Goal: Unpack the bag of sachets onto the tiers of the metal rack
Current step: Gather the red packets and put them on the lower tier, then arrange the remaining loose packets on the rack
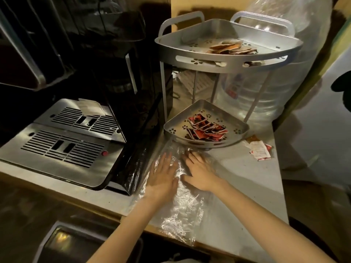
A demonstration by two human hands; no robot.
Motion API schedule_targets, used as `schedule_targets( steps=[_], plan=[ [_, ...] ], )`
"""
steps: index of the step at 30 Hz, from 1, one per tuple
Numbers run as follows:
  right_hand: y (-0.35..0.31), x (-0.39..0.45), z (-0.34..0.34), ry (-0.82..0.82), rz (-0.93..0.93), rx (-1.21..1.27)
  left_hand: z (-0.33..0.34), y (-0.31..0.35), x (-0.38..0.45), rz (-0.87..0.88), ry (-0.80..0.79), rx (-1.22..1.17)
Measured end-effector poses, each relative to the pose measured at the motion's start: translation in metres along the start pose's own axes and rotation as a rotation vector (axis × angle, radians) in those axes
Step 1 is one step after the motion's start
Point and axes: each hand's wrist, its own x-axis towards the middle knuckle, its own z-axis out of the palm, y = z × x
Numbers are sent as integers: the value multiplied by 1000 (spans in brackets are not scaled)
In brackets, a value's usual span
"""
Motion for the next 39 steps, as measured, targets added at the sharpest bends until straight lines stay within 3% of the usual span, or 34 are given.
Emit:
schedule_targets(
  steps=[5,12,19,23,27,29,33,35,39],
  plan=[
    [8,1,7,18,-36,-73,18,-6,15,16,-156,-12],
    [21,-7,3,69,-10,-9,32,-16,20,16,-170,9],
    [43,-22,-2,310,60,344,5,-2,32,-29,-233,-19],
    [60,-31,-21,465,130,387,-27,24,48,-94,-163,-244],
    [79,-31,-41,622,199,395,-47,45,71,25,47,-142],
    [85,-27,-47,589,198,357,-49,54,83,105,22,-157],
    [92,-16,-46,333,107,33,-34,61,106,217,-146,-132],
    [96,-12,-46,239,145,-21,-27,62,117,195,-194,-128],
    [105,-4,-51,218,180,-8,-25,65,134,132,-276,-85]
  ],
)
